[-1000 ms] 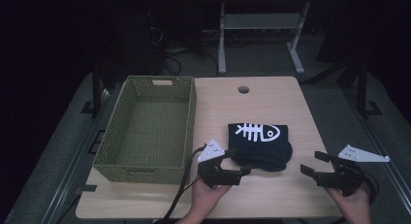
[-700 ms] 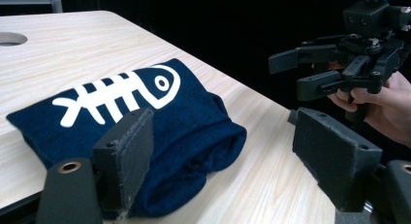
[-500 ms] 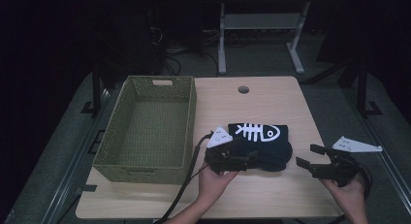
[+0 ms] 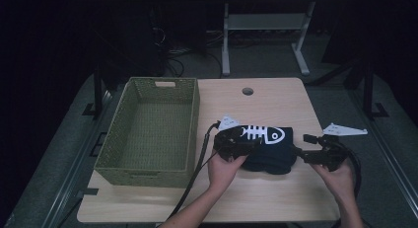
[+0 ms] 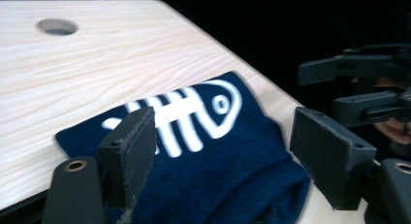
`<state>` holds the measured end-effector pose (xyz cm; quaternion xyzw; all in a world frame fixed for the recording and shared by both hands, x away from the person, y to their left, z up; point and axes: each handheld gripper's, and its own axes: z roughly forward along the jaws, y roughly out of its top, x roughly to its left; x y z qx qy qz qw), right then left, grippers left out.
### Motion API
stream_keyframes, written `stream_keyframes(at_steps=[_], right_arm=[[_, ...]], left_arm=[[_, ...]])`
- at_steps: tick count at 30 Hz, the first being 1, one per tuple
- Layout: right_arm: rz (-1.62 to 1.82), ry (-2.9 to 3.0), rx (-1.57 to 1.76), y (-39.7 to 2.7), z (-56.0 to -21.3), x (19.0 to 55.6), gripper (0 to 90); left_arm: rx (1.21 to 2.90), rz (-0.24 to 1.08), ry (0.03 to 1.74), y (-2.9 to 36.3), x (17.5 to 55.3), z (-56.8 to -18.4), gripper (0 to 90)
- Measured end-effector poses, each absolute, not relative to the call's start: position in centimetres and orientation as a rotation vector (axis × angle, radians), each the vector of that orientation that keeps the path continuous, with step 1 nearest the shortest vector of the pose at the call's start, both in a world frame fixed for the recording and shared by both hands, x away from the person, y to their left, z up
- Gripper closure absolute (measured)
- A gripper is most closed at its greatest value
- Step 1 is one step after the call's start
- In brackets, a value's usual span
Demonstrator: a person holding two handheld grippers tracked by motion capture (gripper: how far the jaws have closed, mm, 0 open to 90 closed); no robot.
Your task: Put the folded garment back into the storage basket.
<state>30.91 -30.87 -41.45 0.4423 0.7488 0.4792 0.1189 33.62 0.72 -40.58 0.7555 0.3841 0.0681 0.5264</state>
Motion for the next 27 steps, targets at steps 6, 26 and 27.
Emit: stream_keyframes(at_steps=[6, 26, 27], right_arm=[[1.402, 2.165, 1.389, -31.2, -43.3, 32.9, 18.6], [1.289, 2.208, 1.561, -31.0, -47.2, 34.8, 34.8], [1.289, 2.208, 1.561, -31.0, -47.2, 34.8, 34.8]], left_arm=[[1.813, 0.186, 1.011, 0.7, 34.7, -42.1, 21.6], [1.828, 0.021, 1.270, 2.2, 36.9, -47.0, 29.0], [1.828, 0.021, 1.270, 2.2, 36.9, -47.0, 29.8]])
